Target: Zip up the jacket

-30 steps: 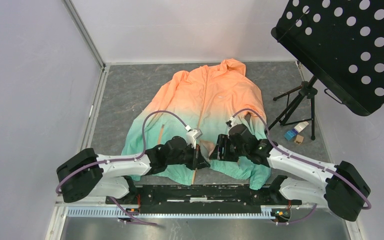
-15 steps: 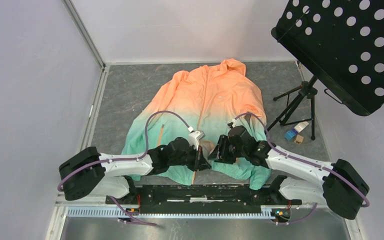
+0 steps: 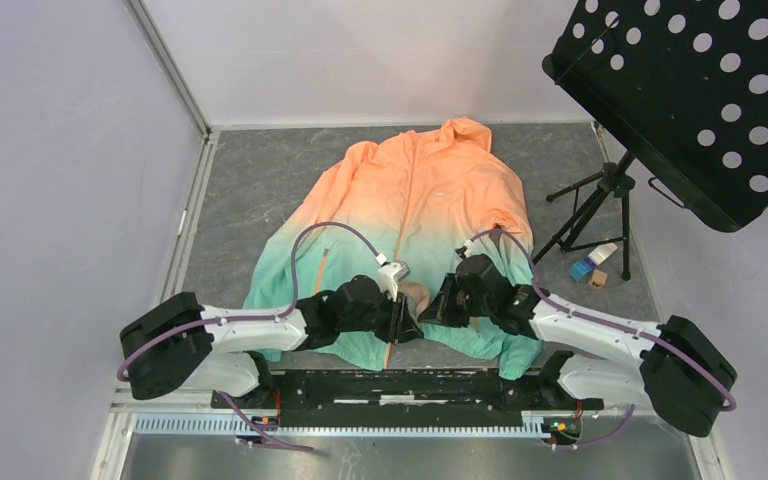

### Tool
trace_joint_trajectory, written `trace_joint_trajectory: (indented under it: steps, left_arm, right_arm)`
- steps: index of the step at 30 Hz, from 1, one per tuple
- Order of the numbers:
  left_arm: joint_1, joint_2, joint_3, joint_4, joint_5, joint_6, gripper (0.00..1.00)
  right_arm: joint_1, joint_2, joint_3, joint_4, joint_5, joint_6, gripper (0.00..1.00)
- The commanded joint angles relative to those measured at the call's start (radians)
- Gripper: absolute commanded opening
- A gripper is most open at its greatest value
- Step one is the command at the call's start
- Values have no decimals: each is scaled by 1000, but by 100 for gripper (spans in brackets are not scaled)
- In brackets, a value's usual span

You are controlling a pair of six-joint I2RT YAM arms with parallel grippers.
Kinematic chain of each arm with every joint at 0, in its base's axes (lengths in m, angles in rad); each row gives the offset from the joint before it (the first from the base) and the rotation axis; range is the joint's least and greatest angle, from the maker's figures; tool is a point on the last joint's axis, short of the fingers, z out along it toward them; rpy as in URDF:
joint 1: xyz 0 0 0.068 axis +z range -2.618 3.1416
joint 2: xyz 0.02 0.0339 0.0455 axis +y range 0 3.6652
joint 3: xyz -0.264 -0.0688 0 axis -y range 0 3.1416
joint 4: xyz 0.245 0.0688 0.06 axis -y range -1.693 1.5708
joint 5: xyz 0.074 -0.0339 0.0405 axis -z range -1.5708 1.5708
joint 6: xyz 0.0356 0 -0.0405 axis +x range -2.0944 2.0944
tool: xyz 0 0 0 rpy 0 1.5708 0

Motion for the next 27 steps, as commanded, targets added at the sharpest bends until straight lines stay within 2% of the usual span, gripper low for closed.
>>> trace_joint_trajectory:
  steps: [1,4,7,12,18,27]
  left_arm:
    - [-2,-50,-8,30,-28,-12,41]
    - [2,-133,-30,-9,-44,-44,64]
    - [22,-215,-42,-87,-61,-73,74]
    - [84,-233,-56,-72,1,-105,72]
    - [87,-86,-25,62,69,-131,66]
    - [82,66,49,66,102,-85,65]
  right_arm:
    - [5,20,-1,21,61,-46,0]
    - [4,51,14,-19,102,-111,0]
    - [7,57,7,-9,129,-143,0]
    - [11,46,2,16,133,-148,0]
    - [11,46,11,23,109,-132,0]
    - [13,45,36,22,103,-119,0]
